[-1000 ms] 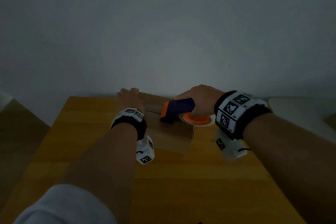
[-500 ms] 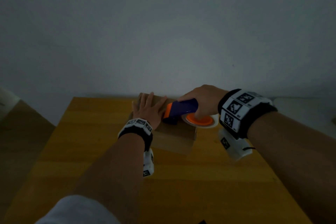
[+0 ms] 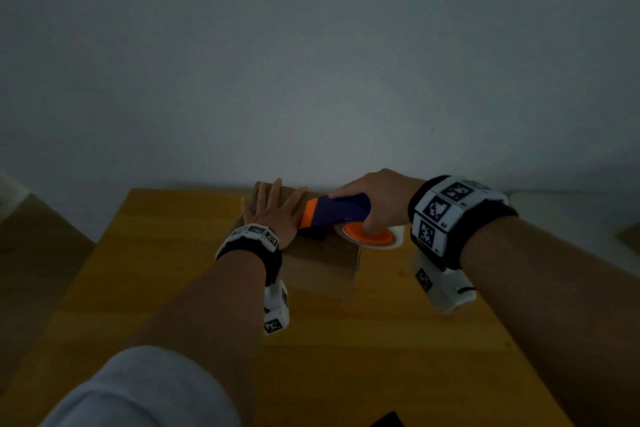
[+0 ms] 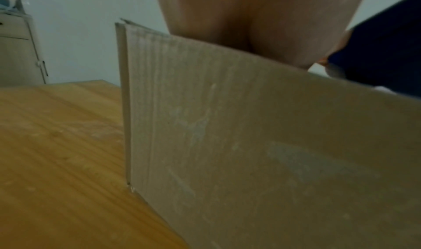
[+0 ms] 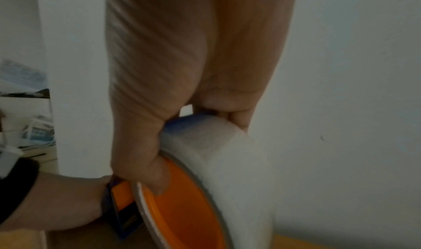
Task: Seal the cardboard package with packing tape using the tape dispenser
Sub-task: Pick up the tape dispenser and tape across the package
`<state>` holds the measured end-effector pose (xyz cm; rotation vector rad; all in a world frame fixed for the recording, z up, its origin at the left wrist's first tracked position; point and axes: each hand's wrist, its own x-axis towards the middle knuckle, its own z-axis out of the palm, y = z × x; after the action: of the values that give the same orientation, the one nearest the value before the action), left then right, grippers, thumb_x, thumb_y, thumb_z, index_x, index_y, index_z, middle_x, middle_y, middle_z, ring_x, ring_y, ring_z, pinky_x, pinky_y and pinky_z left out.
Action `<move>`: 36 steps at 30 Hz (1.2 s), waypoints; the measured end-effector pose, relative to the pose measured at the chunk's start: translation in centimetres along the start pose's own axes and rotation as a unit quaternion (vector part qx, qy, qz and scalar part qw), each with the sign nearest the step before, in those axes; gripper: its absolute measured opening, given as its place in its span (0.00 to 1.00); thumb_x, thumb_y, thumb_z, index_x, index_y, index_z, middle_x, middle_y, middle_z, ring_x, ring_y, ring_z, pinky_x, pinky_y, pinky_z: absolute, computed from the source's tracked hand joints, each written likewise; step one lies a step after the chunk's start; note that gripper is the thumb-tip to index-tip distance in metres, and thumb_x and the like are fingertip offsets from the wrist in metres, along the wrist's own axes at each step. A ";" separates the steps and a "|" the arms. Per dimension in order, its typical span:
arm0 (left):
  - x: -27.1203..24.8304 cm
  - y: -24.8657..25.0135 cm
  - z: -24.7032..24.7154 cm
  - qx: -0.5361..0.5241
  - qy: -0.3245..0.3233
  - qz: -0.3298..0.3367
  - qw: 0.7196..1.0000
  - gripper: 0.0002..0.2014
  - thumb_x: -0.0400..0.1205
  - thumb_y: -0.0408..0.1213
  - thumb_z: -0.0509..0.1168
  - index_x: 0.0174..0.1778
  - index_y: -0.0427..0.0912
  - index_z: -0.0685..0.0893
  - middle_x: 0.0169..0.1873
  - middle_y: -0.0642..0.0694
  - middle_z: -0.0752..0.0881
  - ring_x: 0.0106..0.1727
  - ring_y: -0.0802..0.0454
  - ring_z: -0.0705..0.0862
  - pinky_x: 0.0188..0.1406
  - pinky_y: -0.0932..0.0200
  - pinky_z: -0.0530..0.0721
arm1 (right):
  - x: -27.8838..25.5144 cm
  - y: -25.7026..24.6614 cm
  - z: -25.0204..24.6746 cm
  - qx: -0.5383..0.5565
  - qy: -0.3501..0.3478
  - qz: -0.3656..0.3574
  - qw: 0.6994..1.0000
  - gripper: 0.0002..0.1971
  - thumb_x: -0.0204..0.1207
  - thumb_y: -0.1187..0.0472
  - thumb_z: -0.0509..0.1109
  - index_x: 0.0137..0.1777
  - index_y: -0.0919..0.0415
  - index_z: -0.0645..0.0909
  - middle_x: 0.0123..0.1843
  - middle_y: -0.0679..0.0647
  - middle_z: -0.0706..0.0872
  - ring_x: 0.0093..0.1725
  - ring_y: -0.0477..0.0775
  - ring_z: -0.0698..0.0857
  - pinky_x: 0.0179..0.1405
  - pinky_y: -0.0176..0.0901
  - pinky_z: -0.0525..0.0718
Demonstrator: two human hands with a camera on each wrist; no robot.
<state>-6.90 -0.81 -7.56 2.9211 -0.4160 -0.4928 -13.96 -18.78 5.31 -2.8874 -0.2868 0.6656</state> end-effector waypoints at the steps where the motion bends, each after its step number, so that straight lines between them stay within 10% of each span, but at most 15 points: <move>1: -0.1 0.0 0.0 -0.003 -0.001 0.000 1.000 0.25 0.86 0.56 0.42 0.80 0.71 0.45 0.85 0.52 0.36 0.85 0.43 0.33 0.80 0.30 0.36 | -0.2 0.2 0.0 0.001 -0.003 0.000 1.000 0.38 0.70 0.62 0.74 0.80 0.44 0.66 0.71 0.52 0.78 0.51 0.45 0.73 0.35 0.31 0.71; 13: -0.1 0.2 -0.2 -0.008 -0.001 -0.004 1.000 0.25 0.86 0.56 0.45 0.79 0.73 0.46 0.85 0.53 0.35 0.85 0.45 0.34 0.81 0.31 0.37 | -4.4 4.4 -0.5 -0.035 -0.014 0.035 0.999 0.36 0.73 0.62 0.73 0.80 0.43 0.66 0.70 0.51 0.77 0.50 0.45 0.71 0.31 0.26 0.65; 20: -0.1 0.1 -0.2 -0.002 0.000 -0.003 1.000 0.25 0.86 0.57 0.45 0.79 0.73 0.46 0.85 0.53 0.36 0.85 0.45 0.34 0.81 0.30 0.37 | -4.0 4.6 0.8 -0.049 -0.008 0.035 0.998 0.37 0.71 0.62 0.73 0.79 0.42 0.66 0.72 0.50 0.79 0.56 0.51 0.79 0.49 0.40 0.75; 27: -0.5 1.3 0.8 0.053 0.014 -0.008 0.998 0.42 0.74 0.76 0.45 0.81 0.67 0.37 0.84 0.50 0.32 0.85 0.44 0.34 0.78 0.26 0.36 | -3.9 4.7 0.8 -0.066 -0.004 0.025 0.998 0.36 0.73 0.62 0.72 0.80 0.44 0.66 0.73 0.50 0.78 0.60 0.53 0.80 0.47 0.38 0.71; 36: -0.4 6.0 1.8 0.011 0.017 0.051 0.998 0.27 0.85 0.58 0.42 0.82 0.67 0.44 0.85 0.52 0.39 0.86 0.44 0.35 0.79 0.29 0.36 | -4.0 5.5 1.3 -0.043 -0.008 0.031 0.999 0.39 0.71 0.63 0.73 0.81 0.41 0.63 0.72 0.51 0.79 0.51 0.49 0.77 0.45 0.37 0.72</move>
<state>-9.37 -6.54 -8.00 2.9066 -0.5672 -0.4256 -17.29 -24.82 4.73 -2.9855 -0.2343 0.7043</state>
